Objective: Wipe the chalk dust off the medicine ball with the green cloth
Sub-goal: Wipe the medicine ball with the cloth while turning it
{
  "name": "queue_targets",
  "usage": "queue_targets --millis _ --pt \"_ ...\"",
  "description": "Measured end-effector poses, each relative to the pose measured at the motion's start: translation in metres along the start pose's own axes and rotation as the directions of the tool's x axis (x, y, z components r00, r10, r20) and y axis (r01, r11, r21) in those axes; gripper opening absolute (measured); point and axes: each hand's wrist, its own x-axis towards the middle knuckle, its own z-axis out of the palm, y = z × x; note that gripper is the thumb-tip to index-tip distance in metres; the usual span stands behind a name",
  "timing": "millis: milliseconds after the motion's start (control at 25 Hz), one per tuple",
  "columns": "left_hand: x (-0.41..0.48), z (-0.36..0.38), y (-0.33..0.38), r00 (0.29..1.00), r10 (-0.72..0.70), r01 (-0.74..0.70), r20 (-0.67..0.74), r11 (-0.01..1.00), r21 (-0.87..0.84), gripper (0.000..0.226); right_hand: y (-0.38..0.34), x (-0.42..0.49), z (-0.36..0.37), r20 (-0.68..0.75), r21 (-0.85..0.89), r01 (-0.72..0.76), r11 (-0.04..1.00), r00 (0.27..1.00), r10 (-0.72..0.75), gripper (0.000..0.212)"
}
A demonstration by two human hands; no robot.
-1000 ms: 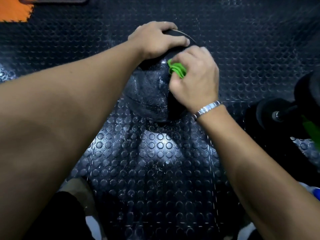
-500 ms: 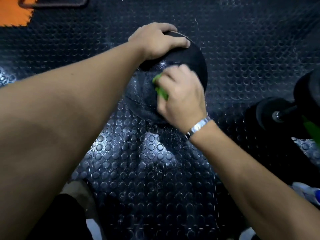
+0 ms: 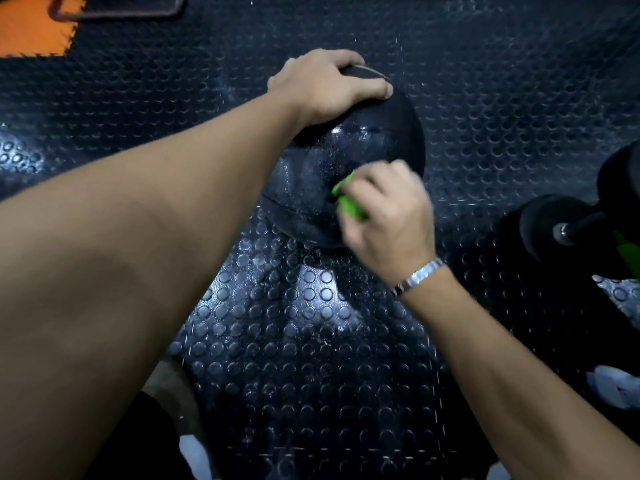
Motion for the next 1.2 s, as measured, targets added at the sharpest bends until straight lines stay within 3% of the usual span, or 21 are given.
queue_targets --millis 120,320,480,640,800,920,1000,1120,1200 --pt "0.001 0.000 0.002 1.000 -0.008 0.008 -0.005 1.000 -0.018 0.084 -0.005 0.026 0.009 -0.128 0.010 -0.122 0.992 0.984 0.123 0.010" --pt "-0.001 -0.006 -0.005 1.000 -0.003 0.004 0.018 0.999 -0.041 0.069 -0.009 -0.034 0.015 -0.040 -0.045 0.080 0.996 0.996 -0.082 0.011" --pt "0.001 -0.004 -0.003 1.000 -0.010 0.010 0.009 0.999 -0.036 0.080 -0.008 -0.012 0.021 -0.189 0.016 -0.090 0.996 0.978 0.091 0.010" --pt "0.001 -0.004 -0.003 1.000 -0.009 0.009 0.012 0.998 -0.054 0.080 -0.012 -0.047 0.024 -0.065 -0.028 0.028 0.999 0.997 -0.030 0.010" --pt "0.002 0.000 0.000 1.000 -0.016 0.016 0.000 0.999 -0.044 0.080 -0.012 -0.015 0.022 -0.196 0.016 -0.108 0.994 0.974 0.109 0.009" --pt "0.008 -0.007 -0.004 0.996 0.006 0.002 0.093 0.996 -0.092 0.072 -0.019 -0.031 0.027 -0.109 -0.018 0.013 1.000 0.994 -0.015 0.010" --pt "0.009 -0.024 -0.024 0.974 0.067 -0.043 0.217 0.992 -0.115 0.075 -0.009 -0.046 0.019 -0.040 0.019 -0.010 1.000 0.999 0.011 0.013" --pt "0.009 -0.031 -0.042 0.967 0.088 -0.055 0.238 0.988 -0.145 0.072 -0.005 -0.035 0.003 -0.143 0.171 -0.132 0.976 0.977 0.157 0.027" --pt "0.007 -0.023 -0.051 0.978 0.106 -0.071 0.179 0.979 -0.192 0.059 -0.009 -0.009 -0.006 -0.224 0.158 -0.099 0.983 0.965 0.133 0.022"
